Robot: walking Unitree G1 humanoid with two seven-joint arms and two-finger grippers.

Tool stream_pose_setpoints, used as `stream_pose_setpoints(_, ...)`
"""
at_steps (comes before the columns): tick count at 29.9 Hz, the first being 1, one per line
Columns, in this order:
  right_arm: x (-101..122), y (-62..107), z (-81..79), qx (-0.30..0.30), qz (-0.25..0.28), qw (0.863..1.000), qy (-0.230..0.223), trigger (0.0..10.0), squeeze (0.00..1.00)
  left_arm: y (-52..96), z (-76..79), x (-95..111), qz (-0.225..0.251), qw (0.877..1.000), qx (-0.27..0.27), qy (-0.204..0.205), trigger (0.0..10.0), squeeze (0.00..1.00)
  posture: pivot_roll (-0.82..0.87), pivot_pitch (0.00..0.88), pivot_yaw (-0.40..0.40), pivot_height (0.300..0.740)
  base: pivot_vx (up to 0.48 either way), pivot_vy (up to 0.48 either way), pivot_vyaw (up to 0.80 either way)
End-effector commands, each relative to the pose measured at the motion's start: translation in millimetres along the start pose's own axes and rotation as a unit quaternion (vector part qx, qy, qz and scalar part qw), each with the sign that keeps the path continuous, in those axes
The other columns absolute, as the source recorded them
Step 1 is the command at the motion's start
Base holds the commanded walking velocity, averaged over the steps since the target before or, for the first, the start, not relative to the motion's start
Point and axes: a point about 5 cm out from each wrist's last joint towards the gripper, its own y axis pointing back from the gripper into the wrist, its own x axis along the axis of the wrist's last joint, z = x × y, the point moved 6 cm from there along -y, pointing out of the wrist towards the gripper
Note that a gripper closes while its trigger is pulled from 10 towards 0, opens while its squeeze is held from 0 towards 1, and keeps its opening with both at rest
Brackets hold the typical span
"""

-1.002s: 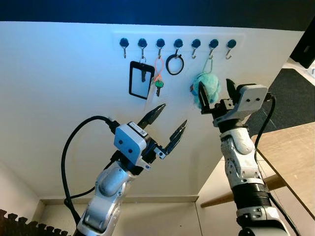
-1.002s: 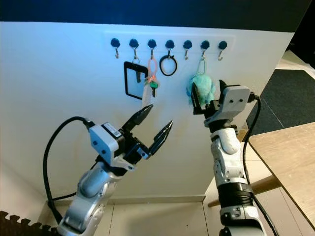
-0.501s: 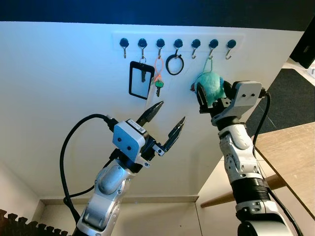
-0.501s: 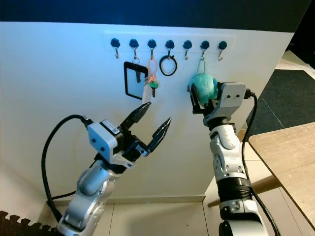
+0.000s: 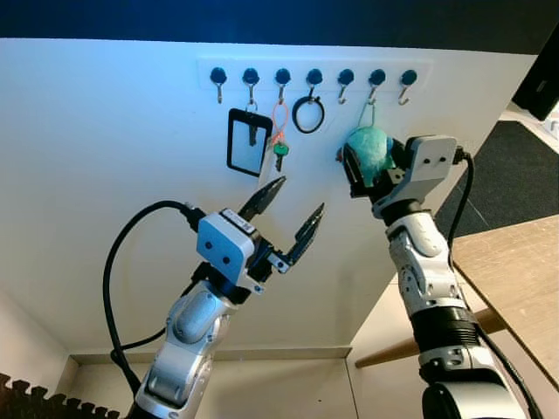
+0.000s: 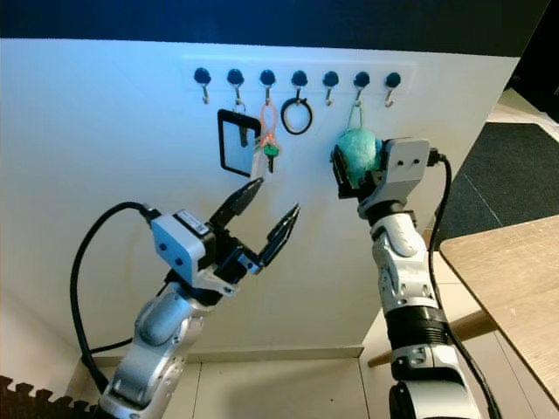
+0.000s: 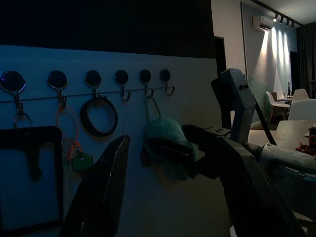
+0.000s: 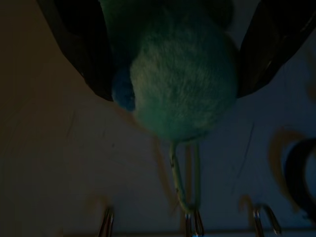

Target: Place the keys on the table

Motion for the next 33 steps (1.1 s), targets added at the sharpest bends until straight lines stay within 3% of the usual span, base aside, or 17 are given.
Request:
stream_pose_setpoints(1,-10.7,1.2,0.8,0.001,-0.025,1.0,0.002,6.6,0.0,-3.0,3.0,2.2,0.003,1.0,-0.005,-0.001,10.0,0.0,0.07,0.073,-0.041,0.74,0.0,0.0,0.0)
stream_pose_setpoints(2,-10.7,1.2,0.8,0.001,-0.025,1.0,0.002,6.6,0.0,-3.0,3.0,2.2,0.003,1.0,-0.005,-0.001,10.0,0.0,0.07,0.073,-0.041,0.74,0.0,0.0,0.0)
stream_pose_setpoints(3,-11.2,1.3,0.9,0.001,-0.026,1.0,0.001,3.5,0.0,-3.2,3.1,2.0,0.003,1.0,-0.006,-0.001,10.0,0.0,0.07,0.073,-0.042,0.74,0.0,0.0,0.0)
stream_pose_setpoints(5,-12.4,1.6,0.8,0.001,-0.028,1.0,0.0,0.5,0.0,-3.4,3.3,1.6,0.002,1.0,-0.006,-0.002,10.0,0.0,0.07,0.073,-0.041,0.74,0.0,0.0,0.0)
stream_pose_setpoints(7,-12.7,1.6,0.8,0.001,-0.029,1.0,0.0,0.5,0.0,-3.5,3.3,1.5,0.002,1.0,-0.006,-0.002,10.0,0.0,0.07,0.072,-0.042,0.74,0.0,0.0,0.0)
stream_pose_setpoints(8,-13.0,1.6,0.9,0.0,-0.031,1.0,0.003,7.6,0.0,-3.5,3.5,1.3,0.001,1.0,-0.007,-0.003,10.0,0.0,0.07,0.073,-0.042,0.74,0.0,0.0,0.0)
stream_pose_setpoints(9,-13.4,1.5,1.1,-0.001,-0.032,0.999,0.005,10.0,0.0,-3.5,3.6,1.0,0.001,1.0,-0.007,-0.003,10.0,0.0,0.07,0.071,-0.042,0.74,0.0,0.0,0.0)
stream_pose_setpoints(14,-13.8,1.0,0.7,0.0,-0.034,0.999,0.005,10.0,0.0,-3.4,4.8,0.4,0.0,1.0,-0.009,-0.004,10.0,0.0,0.07,0.07,-0.043,0.74,0.0,0.0,0.0)
stream_pose_setpoints(15,-12.4,0.8,0.4,0.0,-0.03,1.0,0.002,0.0,0.0,-3.6,4.9,0.1,-0.001,1.0,-0.009,-0.005,10.0,0.0,0.07,0.069,-0.044,0.74,0.0,0.0,0.0)
stream_pose_setpoints(19,-11.9,0.7,1.3,-0.003,-0.029,1.0,0.008,0.0,0.0,-3.9,4.7,-0.1,-0.001,1.0,-0.009,-0.005,10.0,0.0,0.07,0.068,-0.044,0.74,0.0,0.0,0.0)
stream_pose_setpoints(20,-12.1,0.6,1.9,-0.004,-0.031,0.999,0.012,10.0,0.0,-4.0,4.6,-0.3,-0.001,1.0,-0.009,-0.006,10.0,0.0,0.07,0.068,-0.043,0.74,0.0,0.0,0.0)
stream_pose_setpoints(25,-12.3,0.1,1.5,-0.003,-0.031,0.999,0.014,9.8,0.0,-4.5,4.7,-0.8,-0.002,1.0,-0.008,-0.007,10.0,0.0,0.07,0.068,-0.045,0.74,0.0,0.0,0.0)
stream_pose_setpoints(26,-11.7,0.1,1.6,-0.004,-0.029,0.999,0.014,0.0,0.0,-4.5,4.8,-0.7,-0.001,1.0,-0.008,-0.007,10.0,0.0,0.07,0.068,-0.045,0.74,0.0,0.0,0.0)
stream_pose_setpoints(30,-9.5,-0.2,2.8,-0.006,-0.025,1.0,0.012,0.0,0.0,-4.8,4.8,-0.8,-0.001,1.0,-0.008,-0.008,10.0,0.0,0.07,0.068,-0.045,0.74,0.0,0.0,0.0)
stream_pose_setpoints(32,-8.8,-0.8,3.1,-0.006,-0.025,1.0,0.017,10.0,0.0,-5.1,4.8,-1.0,-0.001,1.0,-0.007,-0.008,10.0,0.0,0.07,0.067,-0.045,0.74,0.0,0.0,0.0)
stream_pose_setpoints(33,-7.2,-1.3,2.0,-0.004,-0.021,1.0,0.014,10.0,0.0,-5.2,4.7,-1.1,-0.001,1.0,-0.007,-0.008,10.0,0.0,0.07,0.066,-0.044,0.74,0.0,0.0,0.0)
